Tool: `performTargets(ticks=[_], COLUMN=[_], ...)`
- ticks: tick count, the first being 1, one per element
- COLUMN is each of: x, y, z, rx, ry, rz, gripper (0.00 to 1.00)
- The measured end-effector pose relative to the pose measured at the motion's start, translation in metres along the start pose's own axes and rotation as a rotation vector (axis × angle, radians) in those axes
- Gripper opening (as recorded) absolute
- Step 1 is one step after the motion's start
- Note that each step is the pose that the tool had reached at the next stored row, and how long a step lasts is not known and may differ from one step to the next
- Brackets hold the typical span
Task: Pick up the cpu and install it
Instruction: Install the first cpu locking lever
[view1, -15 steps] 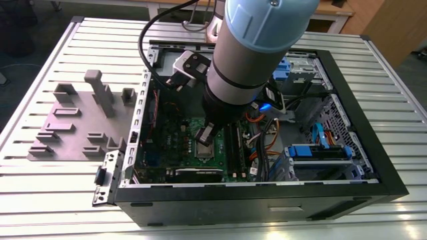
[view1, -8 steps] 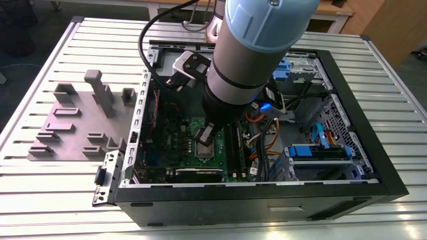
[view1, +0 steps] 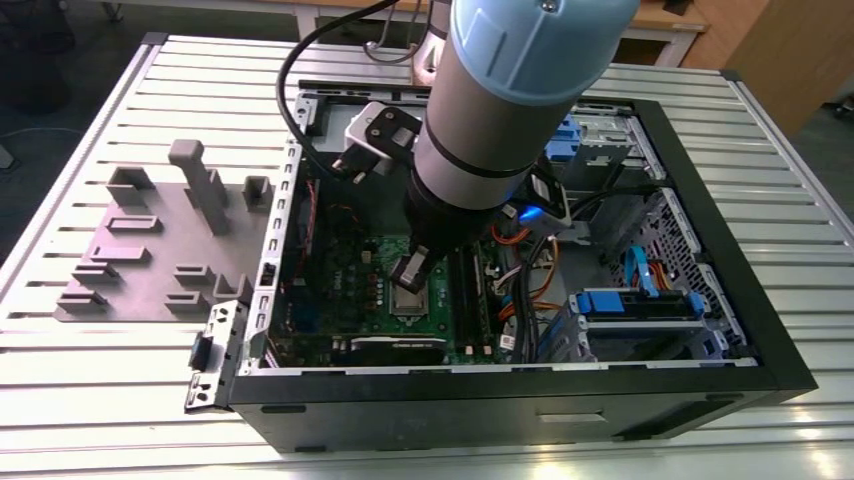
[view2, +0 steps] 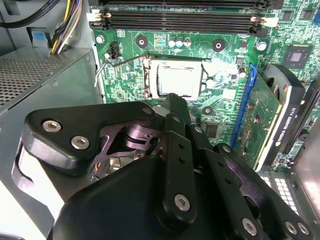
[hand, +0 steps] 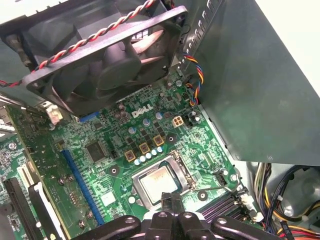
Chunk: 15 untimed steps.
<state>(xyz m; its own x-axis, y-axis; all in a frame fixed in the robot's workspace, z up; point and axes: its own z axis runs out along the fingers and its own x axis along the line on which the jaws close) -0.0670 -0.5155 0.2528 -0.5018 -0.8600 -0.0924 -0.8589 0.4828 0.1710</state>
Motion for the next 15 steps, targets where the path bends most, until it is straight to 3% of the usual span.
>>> performTargets(ticks=[15], x=[0.0000], y=[0.0000], z=[0.0000], rx=[-0.0014], ry=[0.0026], rz=[-0.015], gripper=[0.11])
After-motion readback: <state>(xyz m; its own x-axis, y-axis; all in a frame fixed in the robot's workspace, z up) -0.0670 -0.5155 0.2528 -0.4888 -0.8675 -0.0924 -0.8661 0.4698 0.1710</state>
